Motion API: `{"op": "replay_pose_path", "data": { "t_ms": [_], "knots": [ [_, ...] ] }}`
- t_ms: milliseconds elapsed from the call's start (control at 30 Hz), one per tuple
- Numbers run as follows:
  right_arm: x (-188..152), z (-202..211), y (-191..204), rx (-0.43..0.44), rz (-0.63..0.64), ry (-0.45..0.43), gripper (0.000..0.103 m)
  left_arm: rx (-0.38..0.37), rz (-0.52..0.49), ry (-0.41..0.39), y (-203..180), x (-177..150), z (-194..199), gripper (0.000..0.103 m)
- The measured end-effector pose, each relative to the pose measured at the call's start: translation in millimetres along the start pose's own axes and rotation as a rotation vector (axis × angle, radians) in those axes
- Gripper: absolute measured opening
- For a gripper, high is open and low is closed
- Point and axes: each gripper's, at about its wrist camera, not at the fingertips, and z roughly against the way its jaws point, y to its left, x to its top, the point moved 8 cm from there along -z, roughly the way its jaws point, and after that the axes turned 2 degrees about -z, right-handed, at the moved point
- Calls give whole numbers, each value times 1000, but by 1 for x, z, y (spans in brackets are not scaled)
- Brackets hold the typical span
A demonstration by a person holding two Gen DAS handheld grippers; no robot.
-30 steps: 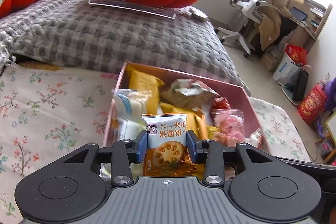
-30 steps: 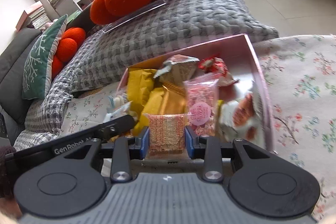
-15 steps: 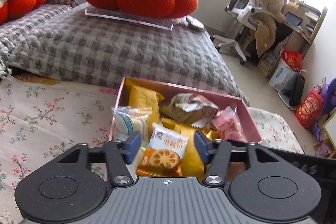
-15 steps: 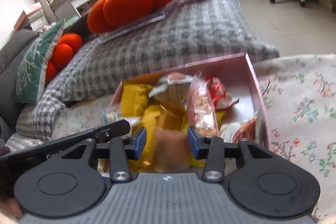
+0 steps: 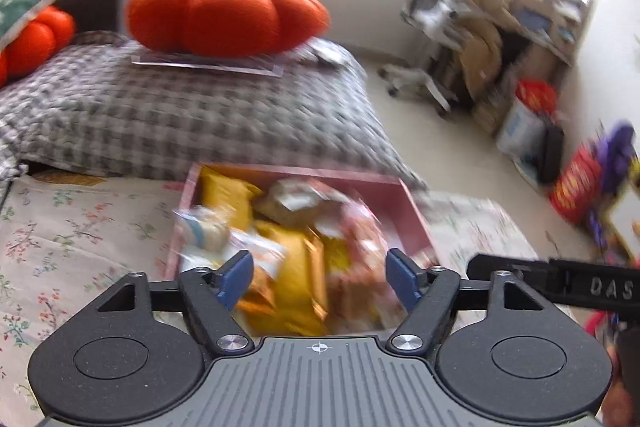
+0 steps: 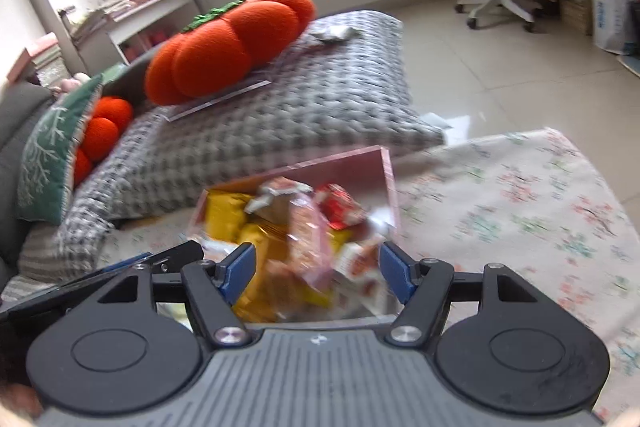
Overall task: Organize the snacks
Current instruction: 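Open both tools over the box and withdraw them toward the loose wrappers, then grasp the silver-blue wrapped candy with the left tool while the right tool grasps the red candy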
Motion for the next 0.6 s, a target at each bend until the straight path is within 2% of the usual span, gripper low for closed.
{"op": "replay_pose_path", "data": {
  "t_ms": [133,300,467,600],
  "knots": [
    [-20,7,-28,-70,-45,65,71,21,-111,77,-24,-20,-6,81],
    [-43,11,-60,-170,-32,142,71,28,-202,152,-41,-41,-13,83],
    [-73,22,-83,-216,-83,209,71,45,-288,213,-49,-68,-24,86],
    [-88,36,-86,-212,-111,221,71,42,-304,243,-51,-81,-31,86]
  ]
}}
